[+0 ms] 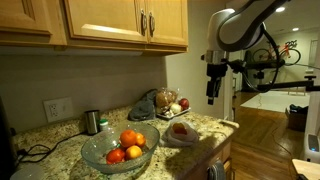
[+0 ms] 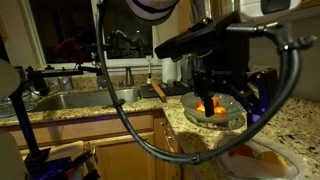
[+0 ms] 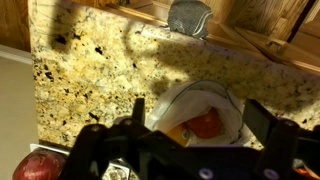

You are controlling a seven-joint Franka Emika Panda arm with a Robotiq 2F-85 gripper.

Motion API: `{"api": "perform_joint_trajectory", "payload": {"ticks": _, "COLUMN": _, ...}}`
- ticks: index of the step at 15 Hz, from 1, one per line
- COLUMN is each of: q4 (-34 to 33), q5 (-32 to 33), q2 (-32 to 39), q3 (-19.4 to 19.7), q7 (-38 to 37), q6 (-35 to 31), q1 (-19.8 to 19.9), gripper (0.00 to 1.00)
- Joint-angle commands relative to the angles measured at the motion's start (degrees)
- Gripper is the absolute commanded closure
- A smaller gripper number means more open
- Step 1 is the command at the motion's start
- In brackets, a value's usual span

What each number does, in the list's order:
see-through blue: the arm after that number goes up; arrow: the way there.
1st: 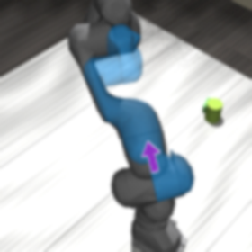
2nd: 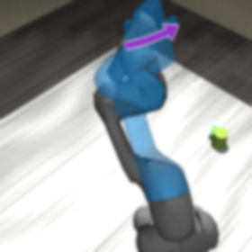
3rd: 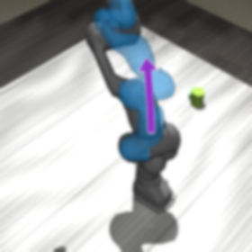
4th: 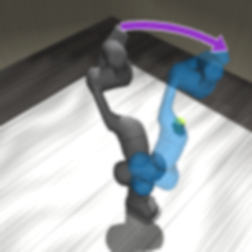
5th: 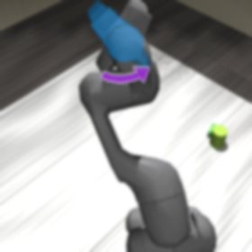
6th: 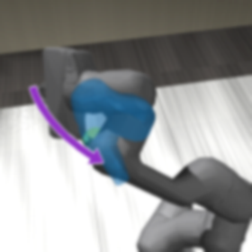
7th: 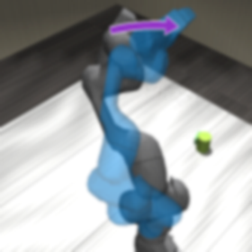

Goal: Put the apple into the bowl.

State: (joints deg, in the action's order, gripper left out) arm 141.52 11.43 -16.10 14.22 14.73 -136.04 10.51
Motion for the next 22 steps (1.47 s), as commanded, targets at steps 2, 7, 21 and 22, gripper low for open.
{"api": "perform_joint_trajectory", "payload": {"ticks": 2, "q4": -0.54, "q5": -0.25, "q2": 1.65, "q3": 0.00, "q7": 4.08, "q6": -3.49, "q1": -0.37, "gripper": 0.00}}
{"api": "perform_joint_trajectory", "payload": {"ticks": 7, "q4": -2.05, "q5": -1.96, "q2": 4.24, "q3": 0.03, "q7": 8.82, "q6": -7.17, "q1": -1.76, "gripper": 0.00}}
{"api": "perform_joint_trajectory", "payload": {"ticks": 21, "q4": -12.86, "q5": -19.32, "q2": 15.26, "q3": -0.25, "q7": 34.10, "q6": 1.01, "q1": -2.32, "gripper": 0.00}}
{"api": "perform_joint_trajectory", "payload": {"ticks": 22, "q4": -14.29, "q5": -20.89, "q2": 16.55, "q3": -0.25, "q7": 35.89, "q6": 2.53, "q1": -1.90, "gripper": 0.00}}
